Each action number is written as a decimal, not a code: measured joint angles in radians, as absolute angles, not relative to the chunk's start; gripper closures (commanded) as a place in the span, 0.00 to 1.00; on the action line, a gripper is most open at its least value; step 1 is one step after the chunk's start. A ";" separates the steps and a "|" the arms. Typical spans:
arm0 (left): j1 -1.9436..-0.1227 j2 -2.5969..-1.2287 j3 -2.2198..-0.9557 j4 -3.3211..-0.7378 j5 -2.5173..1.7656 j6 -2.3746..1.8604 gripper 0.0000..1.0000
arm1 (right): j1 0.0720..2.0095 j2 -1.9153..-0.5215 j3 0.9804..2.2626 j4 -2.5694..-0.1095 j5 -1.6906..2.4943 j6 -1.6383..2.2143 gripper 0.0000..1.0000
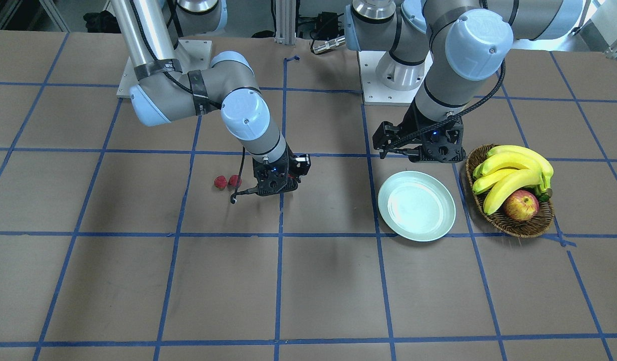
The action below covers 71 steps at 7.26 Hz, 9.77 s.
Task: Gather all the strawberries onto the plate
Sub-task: 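Carry the strawberry toward the table middle and release it there, then lower the left gripper over the released strawberry while right moves to the pair, then grasp one strawberry of the pair with the right gripper while left aligns, then close the left gripper on the middle strawberry while right lifts its strawberry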
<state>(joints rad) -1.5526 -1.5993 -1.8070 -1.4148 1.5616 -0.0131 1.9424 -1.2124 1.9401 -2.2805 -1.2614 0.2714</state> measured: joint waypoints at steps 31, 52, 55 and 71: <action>-1.864 -1.856 -2.023 -0.833 1.412 -0.151 0.00 | 1.858 -1.249 2.019 -2.176 -1.592 0.230 0.81; -1.862 -1.850 -2.010 -0.836 1.413 -0.150 0.00 | 1.818 -1.367 1.879 -2.004 -1.593 0.226 0.88; -1.862 -1.850 -2.012 -0.836 1.412 -0.150 0.00 | 1.810 -1.463 1.814 -1.865 -1.578 0.213 0.88; -1.864 -1.865 -2.067 -0.869 1.434 -0.148 0.09 | 1.779 -1.466 1.692 -1.714 -1.546 0.176 0.93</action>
<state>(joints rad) -1.8638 -1.8653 -2.0666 -0.8694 1.4338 -0.1479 1.7794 -1.4660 1.6920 -1.7138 -1.5461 0.1764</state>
